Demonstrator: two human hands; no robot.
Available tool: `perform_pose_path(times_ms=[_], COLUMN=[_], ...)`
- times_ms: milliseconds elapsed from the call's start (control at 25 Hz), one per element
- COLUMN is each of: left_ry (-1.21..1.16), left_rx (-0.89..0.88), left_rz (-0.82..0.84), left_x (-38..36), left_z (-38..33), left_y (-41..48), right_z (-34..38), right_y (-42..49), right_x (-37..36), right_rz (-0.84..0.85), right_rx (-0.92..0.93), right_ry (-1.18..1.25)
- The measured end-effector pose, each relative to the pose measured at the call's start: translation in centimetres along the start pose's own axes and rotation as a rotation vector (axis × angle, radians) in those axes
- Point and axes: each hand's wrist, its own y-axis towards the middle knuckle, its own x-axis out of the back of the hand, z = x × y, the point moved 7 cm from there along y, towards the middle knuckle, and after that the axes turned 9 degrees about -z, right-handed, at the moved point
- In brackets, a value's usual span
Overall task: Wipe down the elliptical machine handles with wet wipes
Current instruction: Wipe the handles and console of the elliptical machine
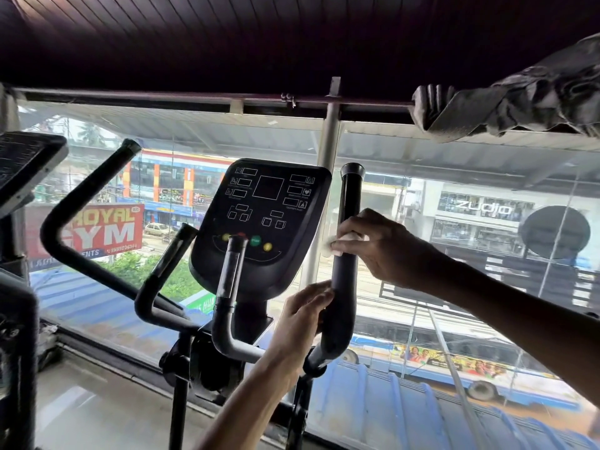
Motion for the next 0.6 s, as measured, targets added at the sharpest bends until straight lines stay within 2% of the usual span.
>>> perform_pose_path(times_ms=[40,160,200,360,400,520,600], left_ry=[0.003,-0.001,-0.007,-0.03,-0.039,-0.045,-0.032], left_rx=[0.001,-0.005,-0.009,-0.014,-0.01,-0.013,-0.028], left_rz=[0.003,0.005,0.002,-0.002,-0.01,-0.022,-0.027], left_x=[0.0,-0.1,-0.1,-0.2,-0.2,-0.2,-0.2], left_z=[0.0,-0.1,-0.2,-0.2,-0.2,-0.1,-0.3], left_y=[0.0,-0.2,-0.2,-0.7,-0.7,-0.9,-1.0], right_z=[-0.3,-2.0,-1.6,2.2,1.9,0.0,0.6], right_y=[0.0,-0.2,-0.6,-1.9,-1.9,-1.9,-2.2], right_x=[0.3,1.1,0.9,0.8,0.9,0.9,0.5], right_rz=[-0.019,-0.151,-0.155,-0.053,-0.062,-0.144,-0.13], right_rx=[-0.011,-0.271,-0.297,-0.053,-0.052,-0.228,-0.169], right_ry=[-0.027,-0.103,-0.084,0.033,0.007,-0.105,-0.093])
